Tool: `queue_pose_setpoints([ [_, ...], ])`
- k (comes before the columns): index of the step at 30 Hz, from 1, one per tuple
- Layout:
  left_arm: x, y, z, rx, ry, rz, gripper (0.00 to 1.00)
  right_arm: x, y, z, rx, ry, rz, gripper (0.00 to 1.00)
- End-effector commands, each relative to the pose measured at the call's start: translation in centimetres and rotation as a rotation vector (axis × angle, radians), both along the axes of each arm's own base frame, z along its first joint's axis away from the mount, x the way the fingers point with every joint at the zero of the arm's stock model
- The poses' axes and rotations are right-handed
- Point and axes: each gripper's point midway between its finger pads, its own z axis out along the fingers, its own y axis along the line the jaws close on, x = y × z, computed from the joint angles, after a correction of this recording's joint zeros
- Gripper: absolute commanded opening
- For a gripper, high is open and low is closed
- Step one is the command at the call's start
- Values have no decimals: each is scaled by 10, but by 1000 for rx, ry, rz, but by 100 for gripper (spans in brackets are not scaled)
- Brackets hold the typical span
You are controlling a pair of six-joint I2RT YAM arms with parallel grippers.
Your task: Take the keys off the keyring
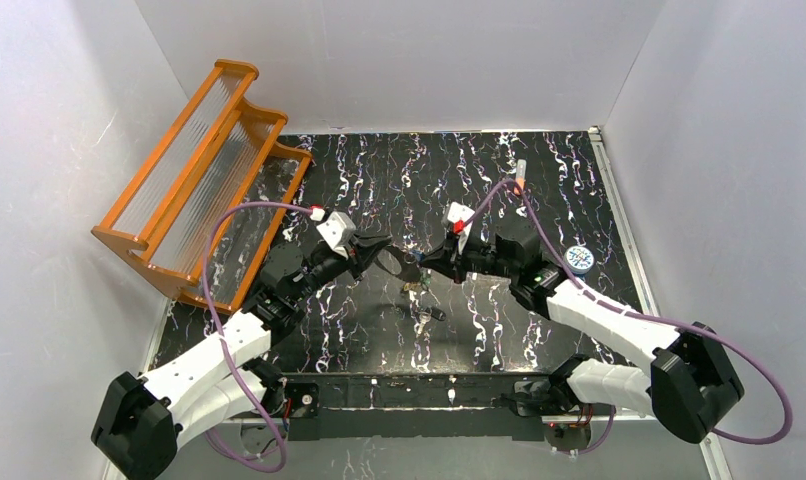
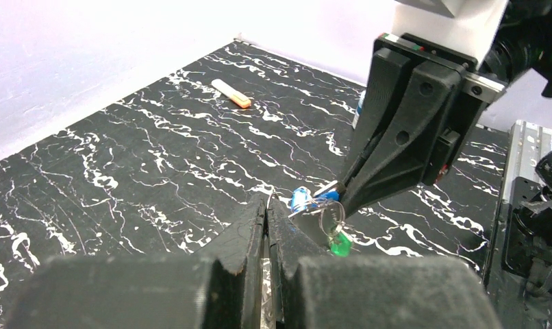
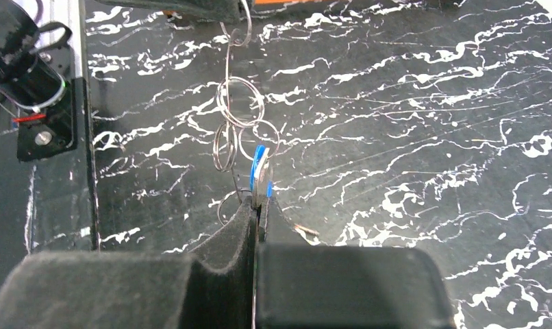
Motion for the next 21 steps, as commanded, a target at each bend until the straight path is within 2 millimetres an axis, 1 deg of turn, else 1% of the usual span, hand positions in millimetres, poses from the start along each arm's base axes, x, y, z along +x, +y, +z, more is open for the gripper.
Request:
queue_pose_setpoints([
  [1, -12, -3, 13, -6, -67, -65, 0, 6, -6, 20, -82, -78, -10, 1],
  [3, -15, -5, 13, -5, -73, -86, 0, 4, -3, 29, -72, -86, 15, 1],
  [5, -13, -3, 13, -3, -74, -72, 0, 4, 2, 36, -66, -96, 28, 1],
  [8, -8, 2, 15, 0, -79, -29, 0, 7, 7, 42, -90, -111, 28, 1],
  [14, -10, 6, 24, -4, -108, -21, 0, 5, 24, 47, -127, -122, 80, 1],
  [18, -19, 3, 33, -23, -133, -68, 0, 7, 34, 48, -96, -125, 84, 6],
  [21, -26, 1, 38, -31, -150, -101, 0, 11, 39, 48, -47, -133, 76, 7],
])
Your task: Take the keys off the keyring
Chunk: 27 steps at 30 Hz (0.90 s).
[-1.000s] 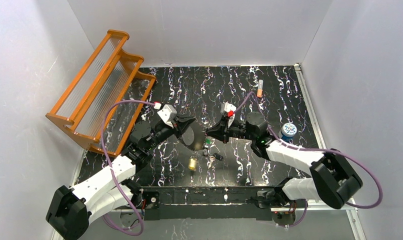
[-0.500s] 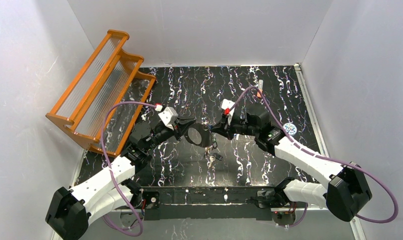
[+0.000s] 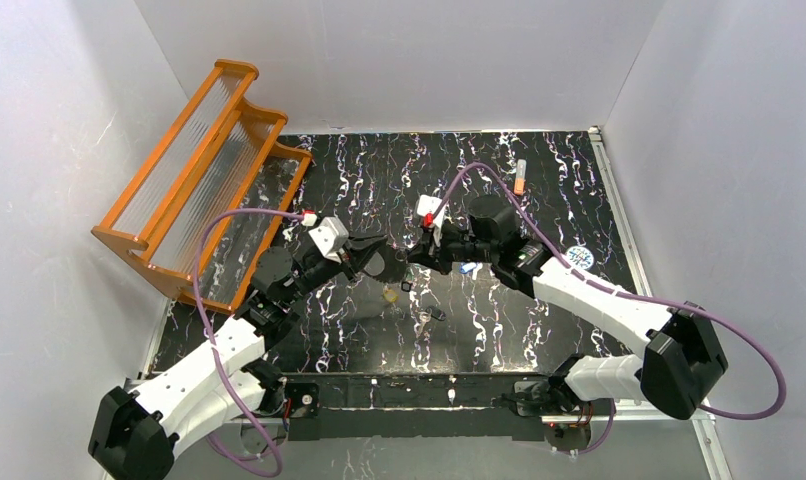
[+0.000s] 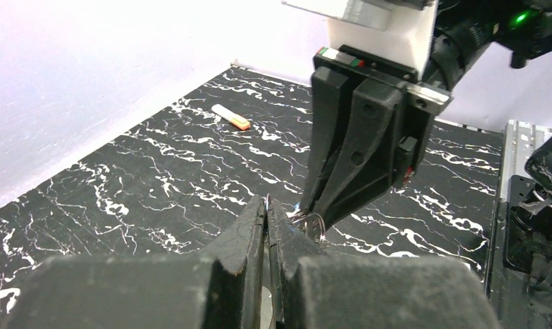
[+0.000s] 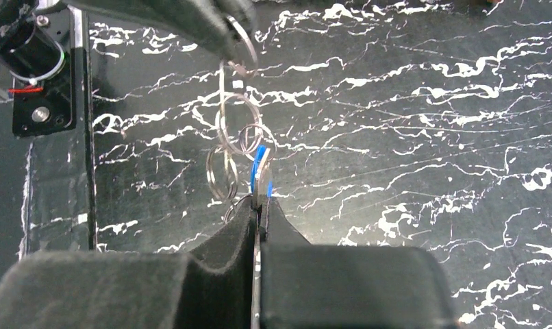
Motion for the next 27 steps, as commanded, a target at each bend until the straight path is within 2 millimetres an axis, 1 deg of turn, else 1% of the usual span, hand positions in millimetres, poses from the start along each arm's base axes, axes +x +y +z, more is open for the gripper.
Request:
queue_pose_setpoints([
  [1, -15, -2, 21, -27, -66, -67, 0, 9, 16, 30, 138, -78, -2, 10],
  [6, -23, -5, 25, -30, -80, -112, 0, 6, 22, 29, 210, -66, 16, 14],
  [9, -28, -7, 28, -30, -87, -137, 0, 4, 26, 26, 228, -50, 36, 20],
  [14, -29, -7, 26, -23, -84, -146, 0, 1, 31, 28, 253, -43, 70, 20],
  [15, -29, -7, 26, -20, -84, -144, 0, 0, 31, 28, 254, -44, 72, 18],
  [18, -26, -6, 24, -8, -76, -130, 0, 1, 30, 28, 249, -57, 66, 3],
  [19, -23, -4, 21, 15, -86, -114, 0, 2, 28, 27, 241, -62, 56, 1],
  [23, -9, 5, 8, 90, -74, -31, 0, 10, 16, 25, 161, -96, -1, 1],
  [27, -3, 14, 0, 154, -82, 24, 0, 19, -1, 34, 68, -145, -74, 1],
])
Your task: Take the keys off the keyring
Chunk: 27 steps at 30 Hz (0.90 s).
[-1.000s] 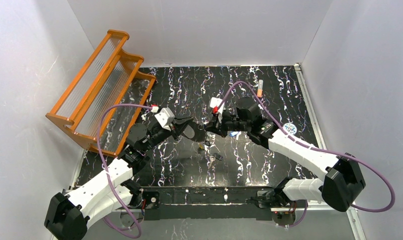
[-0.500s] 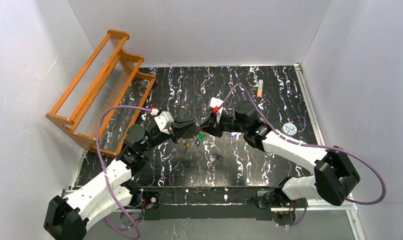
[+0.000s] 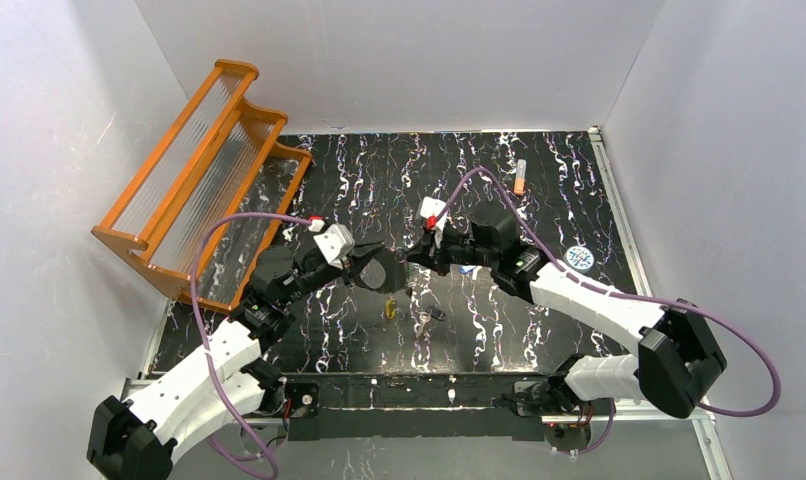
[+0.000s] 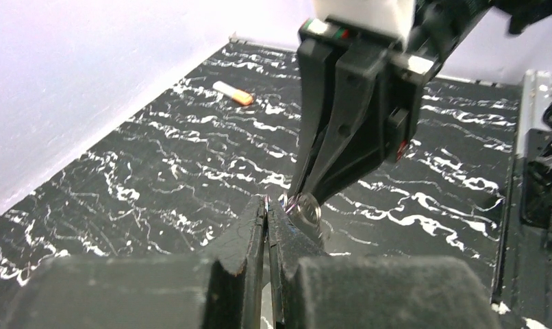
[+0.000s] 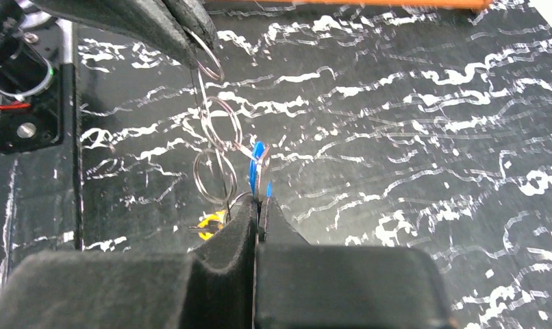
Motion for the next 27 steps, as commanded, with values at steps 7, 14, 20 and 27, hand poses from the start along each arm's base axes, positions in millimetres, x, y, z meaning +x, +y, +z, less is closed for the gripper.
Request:
queue_pose_setpoints([
  [7, 10, 16, 3, 63, -55, 95, 0, 6, -23, 55, -89, -122, -61, 1],
  [14, 13, 14, 3, 20, -14, 108, 3, 5, -19, 65, -48, -97, -69, 1],
  [20, 15, 19, 3, 23, -9, 139, 32, 8, -19, 72, -107, -107, -50, 1],
  [27, 8, 15, 2, 60, -21, 88, 49, 5, -19, 75, -169, -125, -10, 1],
])
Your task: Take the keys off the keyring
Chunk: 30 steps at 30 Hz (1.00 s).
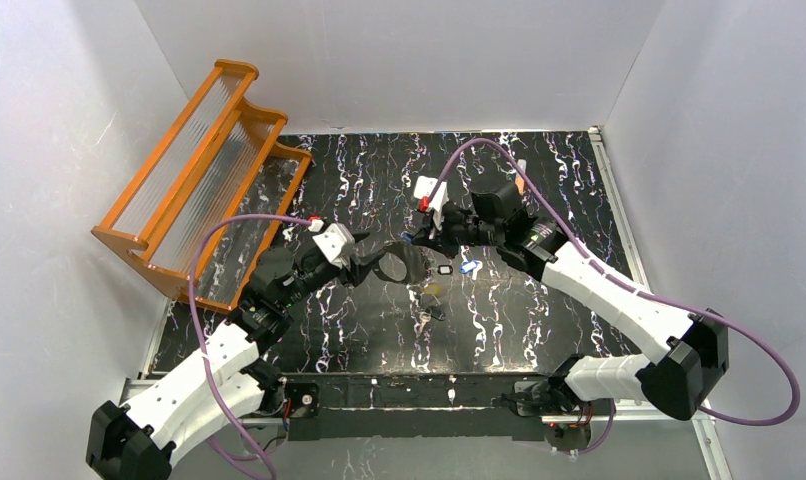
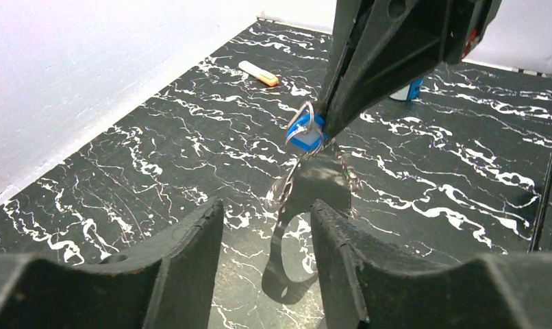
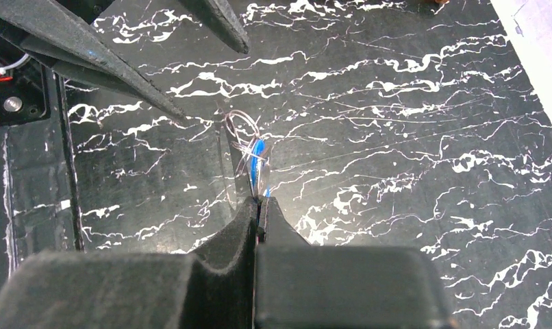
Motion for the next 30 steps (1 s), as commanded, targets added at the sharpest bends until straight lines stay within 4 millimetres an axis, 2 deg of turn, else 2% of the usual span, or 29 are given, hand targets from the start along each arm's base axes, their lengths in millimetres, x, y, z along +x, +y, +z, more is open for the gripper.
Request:
queue_pose_setpoints([
  [1, -6, -3, 16, 4, -43, -42, 51, -1, 0, 24, -2, -70, 38, 1],
  [8, -7, -15, 21, 61, -45, -133, 55, -4, -5, 22, -100, -132, 73, 1],
  [15, -7, -36, 20, 115, -11, -323, 54, -9, -2, 26, -148, -194, 90, 1],
  [16, -8, -38, 22, 121, -12, -358, 53, -9, -2, 26, -152, -198, 90, 1],
  [22, -19, -47, 9, 181, 55, -541, 44, -12, -2, 30, -164, -219, 93, 1],
  [30, -31, -50, 2, 160, 80, -614, 32, -14, -3, 31, -161, -231, 92, 1],
])
